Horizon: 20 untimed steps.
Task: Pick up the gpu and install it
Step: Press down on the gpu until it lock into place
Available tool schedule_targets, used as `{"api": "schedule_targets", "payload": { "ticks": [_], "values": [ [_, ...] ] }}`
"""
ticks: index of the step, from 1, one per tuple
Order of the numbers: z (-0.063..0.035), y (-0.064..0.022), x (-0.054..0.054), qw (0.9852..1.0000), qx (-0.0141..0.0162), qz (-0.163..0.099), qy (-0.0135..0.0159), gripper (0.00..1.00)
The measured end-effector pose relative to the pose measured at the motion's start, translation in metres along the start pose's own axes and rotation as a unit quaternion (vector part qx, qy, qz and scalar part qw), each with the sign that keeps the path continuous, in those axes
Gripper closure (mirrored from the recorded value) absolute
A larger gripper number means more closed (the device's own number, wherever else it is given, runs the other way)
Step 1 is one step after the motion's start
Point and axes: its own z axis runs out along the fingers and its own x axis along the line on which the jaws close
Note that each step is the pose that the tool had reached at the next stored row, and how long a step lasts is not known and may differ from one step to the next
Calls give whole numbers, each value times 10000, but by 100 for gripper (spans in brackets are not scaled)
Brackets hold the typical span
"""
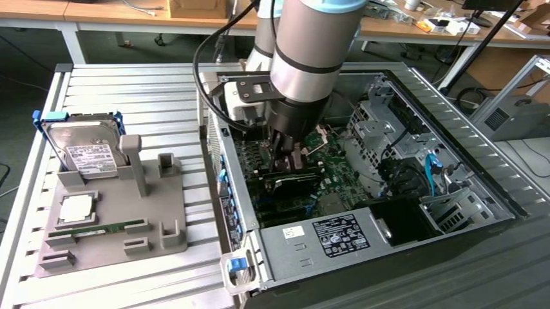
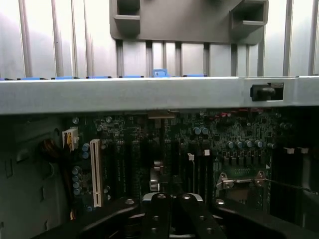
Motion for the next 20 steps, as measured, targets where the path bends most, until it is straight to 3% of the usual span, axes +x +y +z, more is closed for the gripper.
{"api": "schedule_targets", "payload": {
  "ticks": [18,20],
  "values": [
    [100,-8,7,10000,2,30,2,89],
    [103,-49,7,10000,-1,30,0,89]
  ]
}}
